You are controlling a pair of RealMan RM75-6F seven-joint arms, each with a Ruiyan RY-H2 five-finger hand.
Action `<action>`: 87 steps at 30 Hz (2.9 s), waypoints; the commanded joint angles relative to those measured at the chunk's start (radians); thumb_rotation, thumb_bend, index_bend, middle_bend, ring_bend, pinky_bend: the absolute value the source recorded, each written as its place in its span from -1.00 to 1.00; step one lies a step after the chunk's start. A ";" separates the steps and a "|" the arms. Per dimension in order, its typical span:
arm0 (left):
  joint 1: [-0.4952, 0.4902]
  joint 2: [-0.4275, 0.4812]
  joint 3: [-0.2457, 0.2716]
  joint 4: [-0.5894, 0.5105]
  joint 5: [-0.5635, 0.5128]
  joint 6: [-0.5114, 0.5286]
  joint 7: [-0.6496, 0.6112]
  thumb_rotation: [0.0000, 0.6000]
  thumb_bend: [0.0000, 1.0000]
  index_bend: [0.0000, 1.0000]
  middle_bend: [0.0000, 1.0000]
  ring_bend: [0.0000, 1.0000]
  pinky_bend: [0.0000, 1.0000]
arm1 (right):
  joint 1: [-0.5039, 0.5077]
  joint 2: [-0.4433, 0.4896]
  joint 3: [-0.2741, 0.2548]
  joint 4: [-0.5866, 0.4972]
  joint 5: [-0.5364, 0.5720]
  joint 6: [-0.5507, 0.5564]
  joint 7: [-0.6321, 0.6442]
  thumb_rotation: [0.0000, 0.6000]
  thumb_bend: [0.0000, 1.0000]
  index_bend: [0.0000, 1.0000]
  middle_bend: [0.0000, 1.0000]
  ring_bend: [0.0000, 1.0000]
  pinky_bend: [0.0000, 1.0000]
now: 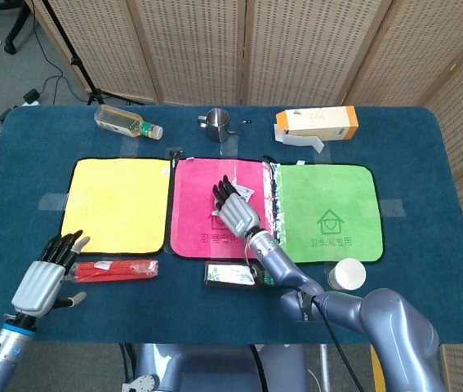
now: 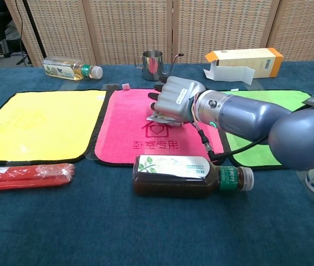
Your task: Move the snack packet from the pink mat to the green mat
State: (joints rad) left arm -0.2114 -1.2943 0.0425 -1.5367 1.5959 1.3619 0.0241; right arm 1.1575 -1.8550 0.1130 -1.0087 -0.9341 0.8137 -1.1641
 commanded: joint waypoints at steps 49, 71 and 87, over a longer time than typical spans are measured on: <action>0.006 0.007 -0.013 -0.006 -0.017 0.014 0.004 1.00 -0.81 -1.00 -1.00 -1.00 -1.00 | -0.133 0.110 -0.058 0.024 0.068 0.027 0.030 1.00 0.96 -0.70 -0.91 -1.00 -0.92; 0.009 0.008 -0.012 -0.011 -0.012 0.019 0.006 1.00 -0.81 -1.00 -1.00 -1.00 -1.00 | -0.207 0.195 -0.062 -0.013 0.056 0.069 0.077 1.00 0.96 -0.70 -0.91 -1.00 -0.92; 0.011 0.012 -0.010 -0.011 -0.002 0.027 -0.003 1.00 -0.81 -1.00 -1.00 -1.00 -1.00 | -0.168 0.230 -0.026 -0.241 0.006 0.172 -0.017 1.00 0.96 -0.70 -0.91 -1.00 -0.92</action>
State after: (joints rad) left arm -0.2009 -1.2825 0.0324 -1.5480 1.5935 1.3885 0.0215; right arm 0.9823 -1.6320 0.0813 -1.2202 -0.9201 0.9674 -1.1614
